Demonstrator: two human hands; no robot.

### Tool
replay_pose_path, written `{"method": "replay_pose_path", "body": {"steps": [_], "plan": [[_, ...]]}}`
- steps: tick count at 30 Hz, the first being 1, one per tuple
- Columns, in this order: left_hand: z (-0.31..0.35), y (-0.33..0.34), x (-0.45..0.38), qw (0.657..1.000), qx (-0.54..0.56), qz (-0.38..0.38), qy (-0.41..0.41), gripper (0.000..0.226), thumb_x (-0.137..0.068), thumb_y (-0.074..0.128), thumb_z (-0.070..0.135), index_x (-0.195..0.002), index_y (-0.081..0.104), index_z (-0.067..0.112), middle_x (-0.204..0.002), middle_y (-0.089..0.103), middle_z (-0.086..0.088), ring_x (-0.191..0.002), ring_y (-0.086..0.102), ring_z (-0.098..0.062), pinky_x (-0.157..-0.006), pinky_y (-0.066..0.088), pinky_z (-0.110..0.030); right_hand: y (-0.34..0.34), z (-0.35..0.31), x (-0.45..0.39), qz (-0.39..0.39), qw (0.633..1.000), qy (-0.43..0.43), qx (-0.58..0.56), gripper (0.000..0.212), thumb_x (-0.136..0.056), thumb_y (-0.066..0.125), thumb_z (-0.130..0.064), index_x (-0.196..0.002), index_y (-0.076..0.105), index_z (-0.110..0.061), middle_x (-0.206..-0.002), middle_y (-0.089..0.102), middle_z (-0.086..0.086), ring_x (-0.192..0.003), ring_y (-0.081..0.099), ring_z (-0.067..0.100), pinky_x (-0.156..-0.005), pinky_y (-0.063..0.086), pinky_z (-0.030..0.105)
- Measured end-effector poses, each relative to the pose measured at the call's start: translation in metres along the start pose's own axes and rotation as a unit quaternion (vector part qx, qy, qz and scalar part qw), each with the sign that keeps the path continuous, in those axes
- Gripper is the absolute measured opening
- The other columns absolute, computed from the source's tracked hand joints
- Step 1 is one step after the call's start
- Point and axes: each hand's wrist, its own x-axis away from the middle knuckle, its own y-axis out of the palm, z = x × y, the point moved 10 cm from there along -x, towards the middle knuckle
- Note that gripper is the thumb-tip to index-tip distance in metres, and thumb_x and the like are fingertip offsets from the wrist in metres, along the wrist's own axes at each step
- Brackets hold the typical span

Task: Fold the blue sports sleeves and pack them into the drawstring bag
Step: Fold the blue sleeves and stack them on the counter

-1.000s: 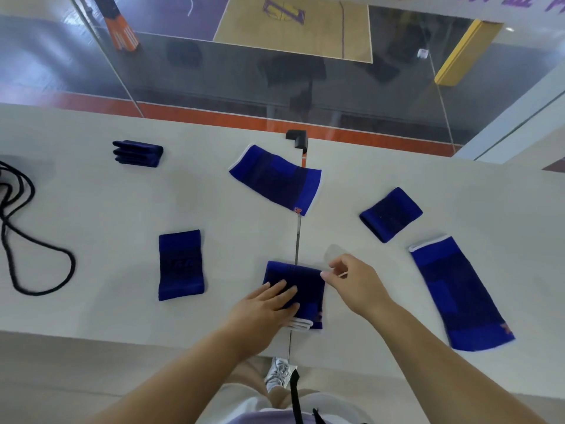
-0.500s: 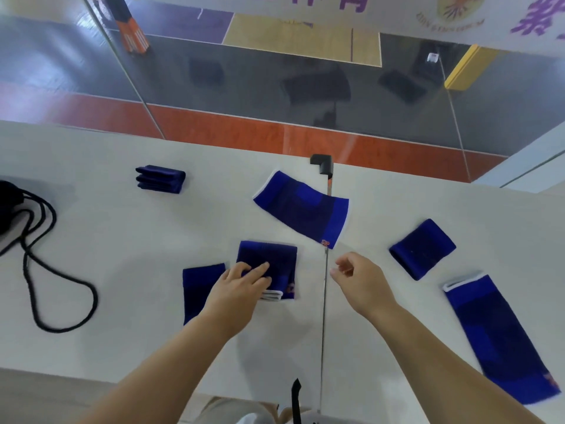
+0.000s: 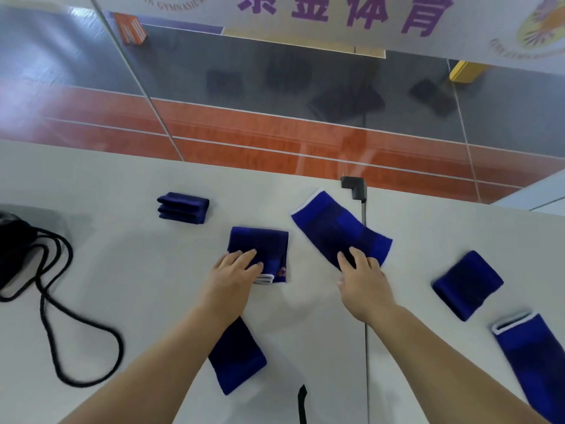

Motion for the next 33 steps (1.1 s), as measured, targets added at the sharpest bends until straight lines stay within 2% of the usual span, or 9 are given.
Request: {"method": "replay_pose_path", "body": {"steps": [4,6,8,10,13,19,22,25,33], "plan": [[-0.019,-0.014,-0.023,1.000,0.009,0.028,-0.011,0.051,-0.043,0.084,-0.010,-0.090,0.075,0.010,-0.106,0.072,-0.017,-0.090,0.070,-0.038,-0.078,0.054,-0.052,0.006,-0.013,0.002,-0.029,0.998,0.021,-0.046,0.058,-0.098,0.042,-0.033,-0.150,0.018,-0.020,-0.148,0.018,0.005,-0.125,0.028,0.028,-0.102,0.040,0.036],[-0.025,-0.020,-0.033,0.998,0.054,0.025,-0.019,0.046,-0.066,0.072,-0.009,-0.107,0.069,0.010,-0.128,0.060,-0.017,-0.114,0.060,-0.038,-0.100,0.043,-0.050,0.009,-0.020,0.002,-0.042,0.997,0.028,-0.062,0.060,-0.098,0.043,-0.035,-0.150,0.017,-0.021,-0.148,0.015,0.005,-0.127,0.026,0.028,-0.102,0.040,0.036],[-0.032,-0.021,-0.043,0.998,0.055,0.014,-0.022,0.047,-0.088,0.050,-0.001,-0.131,0.052,0.016,-0.151,0.036,-0.007,-0.139,0.033,-0.028,-0.116,0.020,-0.038,0.011,-0.023,0.001,-0.049,0.996,0.036,-0.071,0.061,-0.097,0.044,-0.036,-0.150,0.017,-0.021,-0.148,0.014,0.005,-0.129,0.024,0.028,-0.102,0.040,0.036],[-0.040,-0.022,-0.052,0.998,0.054,0.000,-0.029,0.048,-0.094,0.041,0.003,-0.138,0.043,0.022,-0.156,0.025,0.000,-0.144,0.021,-0.021,-0.118,0.011,-0.032,0.011,-0.025,0.001,-0.052,0.995,0.042,-0.074,0.063,-0.096,0.045,-0.037,-0.150,0.016,-0.021,-0.148,0.014,0.005,-0.129,0.024,0.029,-0.102,0.040,0.036],[-0.043,-0.024,-0.059,0.998,0.060,0.000,-0.016,0.045,-0.095,0.040,0.004,-0.135,0.045,0.023,-0.155,0.027,0.001,-0.144,0.022,-0.020,-0.118,0.010,-0.032,0.010,-0.026,0.002,-0.052,0.995,0.042,-0.072,0.065,-0.095,0.048,-0.038,-0.150,0.016,-0.021,-0.148,0.013,0.006,-0.130,0.023,0.030,-0.103,0.039,0.037],[-0.039,-0.034,-0.046,0.996,0.078,0.041,-0.005,0.030,-0.089,0.055,0.005,-0.118,0.060,0.010,-0.140,0.047,-0.014,-0.132,0.041,-0.033,-0.115,0.023,-0.046,0.002,-0.021,0.003,-0.040,0.990,0.050,-0.127,0.061,-0.093,0.053,-0.038,-0.146,0.030,-0.019,-0.146,0.024,0.003,-0.133,0.025,0.025,-0.103,0.040,0.039],[-0.035,-0.051,-0.022,0.987,0.110,0.114,-0.014,0.029,-0.071,0.075,0.002,-0.099,0.068,0.007,-0.119,0.060,-0.018,-0.113,0.053,-0.040,-0.096,0.044,-0.050,-0.010,-0.025,0.007,0.009,0.985,0.032,-0.168,0.047,-0.093,0.055,-0.033,-0.136,0.045,-0.016,-0.134,0.046,0.002,-0.125,0.040,0.023,-0.099,0.043,0.038],[-0.033,-0.053,0.008,0.979,0.140,0.145,-0.037,0.033,-0.067,0.080,0.008,-0.098,0.068,0.010,-0.110,0.062,-0.014,-0.098,0.055,-0.039,-0.082,0.052,-0.048,-0.018,-0.035,0.017,0.051,0.977,-0.002,-0.208,0.030,-0.092,0.056,-0.029,-0.119,0.058,-0.016,-0.112,0.059,-0.001,-0.105,0.055,0.019,-0.089,0.049,0.035],[-0.048,0.022,0.084,0.965,0.175,-0.097,-0.169,0.064,-0.081,0.058,0.055,-0.136,0.036,0.031,-0.140,0.030,0.005,-0.128,0.030,-0.024,-0.108,0.029,-0.041,0.015,-0.060,0.047,0.014,0.972,-0.049,-0.228,0.027,-0.094,0.054,-0.030,-0.115,0.060,-0.015,-0.108,0.063,-0.002,-0.095,0.058,0.012,-0.085,0.050,0.028]]}}
